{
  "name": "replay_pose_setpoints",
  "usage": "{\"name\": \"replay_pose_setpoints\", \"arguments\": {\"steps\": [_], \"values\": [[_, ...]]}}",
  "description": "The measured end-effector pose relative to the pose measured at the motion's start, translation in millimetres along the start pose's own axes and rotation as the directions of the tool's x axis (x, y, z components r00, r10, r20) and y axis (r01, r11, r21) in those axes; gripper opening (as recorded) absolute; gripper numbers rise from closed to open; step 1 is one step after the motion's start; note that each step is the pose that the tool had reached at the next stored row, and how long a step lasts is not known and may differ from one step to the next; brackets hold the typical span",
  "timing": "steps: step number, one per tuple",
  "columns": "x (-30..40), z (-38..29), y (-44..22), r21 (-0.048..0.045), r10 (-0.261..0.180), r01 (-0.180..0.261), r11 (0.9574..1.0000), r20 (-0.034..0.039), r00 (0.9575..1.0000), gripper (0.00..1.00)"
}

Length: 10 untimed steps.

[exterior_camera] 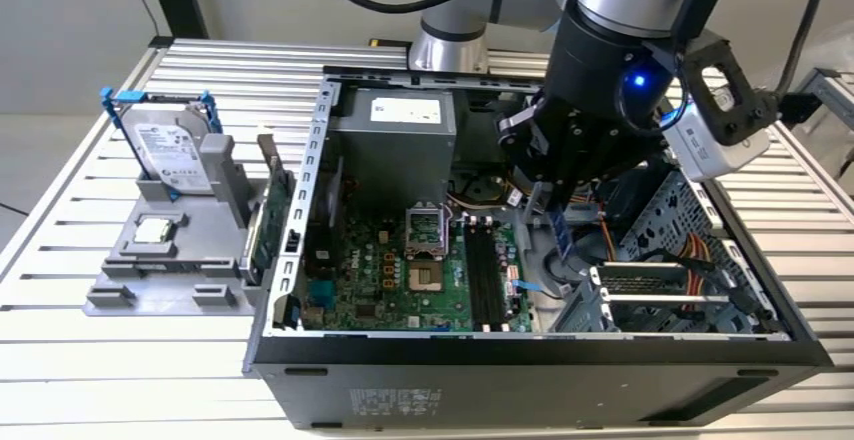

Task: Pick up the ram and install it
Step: 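Insert the ram into the slot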

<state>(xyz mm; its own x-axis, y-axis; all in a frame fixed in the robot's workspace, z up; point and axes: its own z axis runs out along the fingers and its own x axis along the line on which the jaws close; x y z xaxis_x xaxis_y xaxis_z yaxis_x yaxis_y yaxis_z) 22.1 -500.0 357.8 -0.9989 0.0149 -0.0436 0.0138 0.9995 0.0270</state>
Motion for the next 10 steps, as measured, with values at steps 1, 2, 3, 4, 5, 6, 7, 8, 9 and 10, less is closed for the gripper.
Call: {"name": "replay_pose_setpoints", "arguments": {"steps": [1,2,3,4,5,6,7,8,9,10], "values": [[0.1,0.4,0.0,0.0001,0.005,-0.005,1.0000,0.0002,1.0000,0.00],[0.3,1.0,0.0,0.0002,0.011,-0.011,0.9999,0.0004,0.9999,0.00],[0.4,1.7,-0.1,0.0005,0.017,-0.017,0.9999,0.0005,0.9999,0.00],[0.5,2.2,-0.1,0.0008,0.023,-0.023,0.9997,0.0007,0.9997,0.00],[0.6,3.0,-0.1,0.0010,0.028,-0.028,0.9996,0.0008,0.9996,0.00],[0.8,3.7,-0.1,0.0012,0.032,-0.032,0.9995,0.0010,0.9995,0.00],[1.0,4.1,-0.1,0.0015,0.036,-0.036,0.9993,0.0011,0.9993,0.00],[1.1,4.3,-0.1,0.0018,0.040,-0.040,0.9992,0.0011,0.9992,0.00],[1.2,4.7,-0.1,0.0019,0.044,-0.044,0.9990,0.0013,0.9990,0.00],[1.5,5.3,-0.1,0.0019,0.048,-0.048,0.9989,0.0014,0.9989,0.00]]}}
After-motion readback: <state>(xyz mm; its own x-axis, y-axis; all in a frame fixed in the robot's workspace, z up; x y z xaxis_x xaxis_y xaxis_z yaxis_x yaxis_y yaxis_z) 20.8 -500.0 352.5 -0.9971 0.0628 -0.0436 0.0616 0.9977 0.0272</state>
